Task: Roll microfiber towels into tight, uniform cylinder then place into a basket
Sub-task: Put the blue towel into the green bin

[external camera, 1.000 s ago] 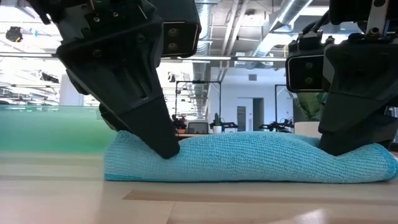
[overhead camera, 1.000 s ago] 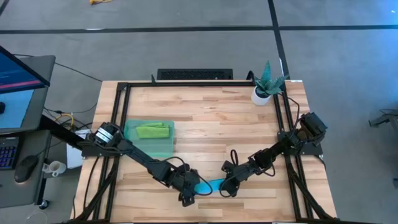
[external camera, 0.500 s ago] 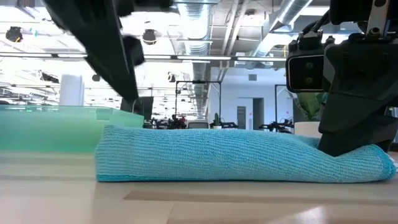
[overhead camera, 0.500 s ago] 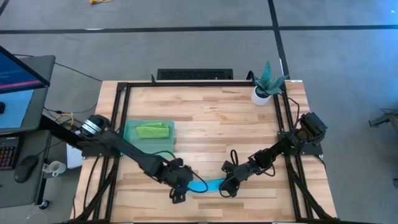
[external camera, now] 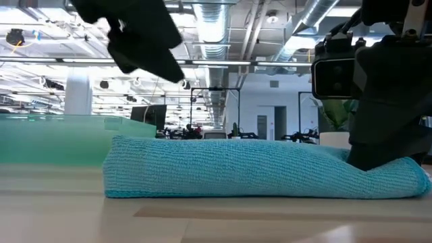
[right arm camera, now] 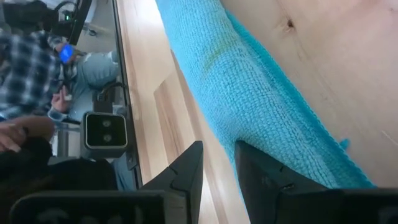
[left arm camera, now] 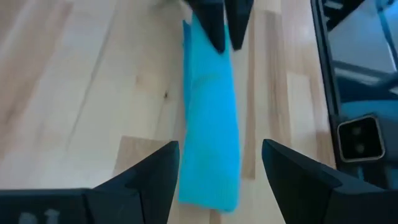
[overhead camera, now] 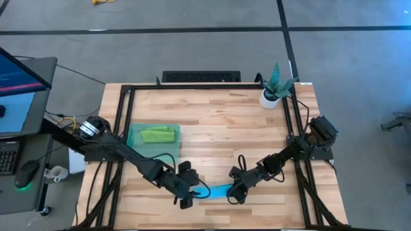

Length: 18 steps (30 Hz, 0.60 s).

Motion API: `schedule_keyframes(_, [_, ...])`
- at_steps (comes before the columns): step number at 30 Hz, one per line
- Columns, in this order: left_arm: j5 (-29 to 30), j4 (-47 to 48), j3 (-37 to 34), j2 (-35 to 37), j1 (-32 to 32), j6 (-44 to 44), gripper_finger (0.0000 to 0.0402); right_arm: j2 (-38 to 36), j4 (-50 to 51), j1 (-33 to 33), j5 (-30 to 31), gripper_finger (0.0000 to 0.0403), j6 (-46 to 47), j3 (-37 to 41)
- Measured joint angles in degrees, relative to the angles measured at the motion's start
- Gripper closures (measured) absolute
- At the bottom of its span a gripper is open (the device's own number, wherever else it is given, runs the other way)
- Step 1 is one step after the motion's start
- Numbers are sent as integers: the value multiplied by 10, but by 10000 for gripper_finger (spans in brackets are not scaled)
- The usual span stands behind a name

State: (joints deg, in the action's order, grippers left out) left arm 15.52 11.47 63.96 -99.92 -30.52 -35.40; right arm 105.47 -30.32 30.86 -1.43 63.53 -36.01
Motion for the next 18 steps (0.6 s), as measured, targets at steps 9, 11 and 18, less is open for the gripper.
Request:
schedule_keyframes(9, [-127, -173, -92, -6, 46, 4, 177, 0, 0, 0, -1, 285, -6, 0])
schedule_keyframes(11, [-134, -192, -106, -6, 49, -11, 177, 0, 0, 0, 0, 285, -6, 0])
schedule_keyframes(18, [-125, -222, -131, -5, 43, -38, 177, 0, 0, 0, -1, 285, -6, 0])
